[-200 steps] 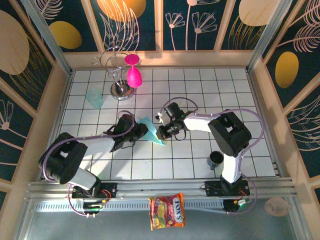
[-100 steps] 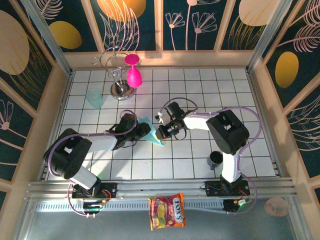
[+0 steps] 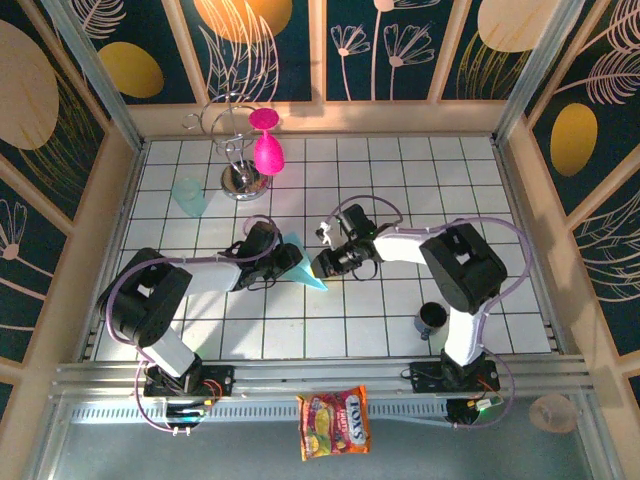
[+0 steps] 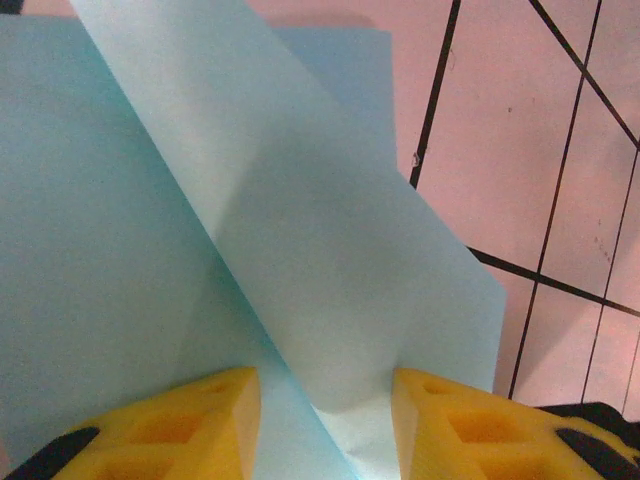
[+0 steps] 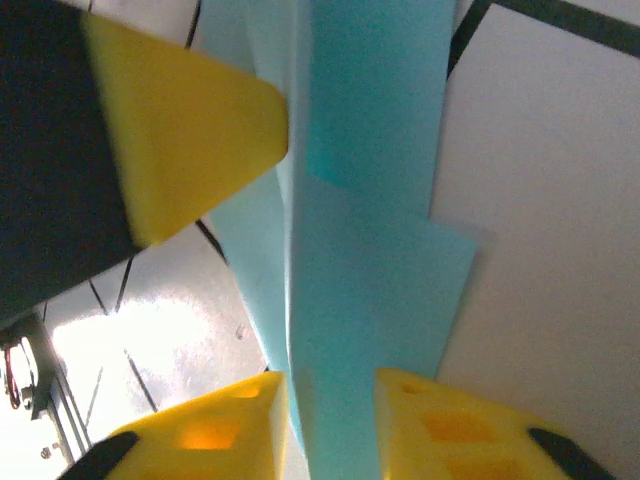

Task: Fold a paper plane with a square sheet of paper (pick it up from the middle)
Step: Fourth fold the wing at the center of the table.

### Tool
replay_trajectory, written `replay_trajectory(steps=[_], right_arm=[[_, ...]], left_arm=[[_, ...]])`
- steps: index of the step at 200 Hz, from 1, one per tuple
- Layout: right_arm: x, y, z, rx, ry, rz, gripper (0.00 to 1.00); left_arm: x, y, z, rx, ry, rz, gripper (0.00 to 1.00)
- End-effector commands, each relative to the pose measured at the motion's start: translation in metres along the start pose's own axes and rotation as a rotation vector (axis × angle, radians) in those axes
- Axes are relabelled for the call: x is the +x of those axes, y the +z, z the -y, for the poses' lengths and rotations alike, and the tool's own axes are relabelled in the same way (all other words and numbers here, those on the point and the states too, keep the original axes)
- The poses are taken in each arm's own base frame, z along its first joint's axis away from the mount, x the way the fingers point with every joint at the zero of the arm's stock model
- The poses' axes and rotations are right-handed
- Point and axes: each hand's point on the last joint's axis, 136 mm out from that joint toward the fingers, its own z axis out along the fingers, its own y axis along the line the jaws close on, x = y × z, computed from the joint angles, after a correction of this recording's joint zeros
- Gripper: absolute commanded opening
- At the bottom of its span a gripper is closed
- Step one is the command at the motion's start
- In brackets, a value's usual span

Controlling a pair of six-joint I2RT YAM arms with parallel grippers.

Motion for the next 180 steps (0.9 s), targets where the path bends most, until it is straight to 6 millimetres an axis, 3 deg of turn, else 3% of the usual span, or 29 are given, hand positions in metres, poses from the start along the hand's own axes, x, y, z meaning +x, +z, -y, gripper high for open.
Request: replay_trajectory(steps=[1,38,180], right_arm=[[-0.021,-0.023,-0.013,-0.002,-0.036,0.142,0.35],[-0.027,-0.032,-0.011,0.047,-0.017,0.257,0.37],[-0.022,0.009,-0.016,-0.041,-0.028,0.164,0.27]], left_arm=[[0.003,0.002,-0.016,-0.076,-0.018,-0.007,0.39],[0.001,0.001,-0.015,-0.077,-0.024,0.002,0.38],[0.006,0.007,-0.022,-0.110,-0.025,-0.030,0.39]])
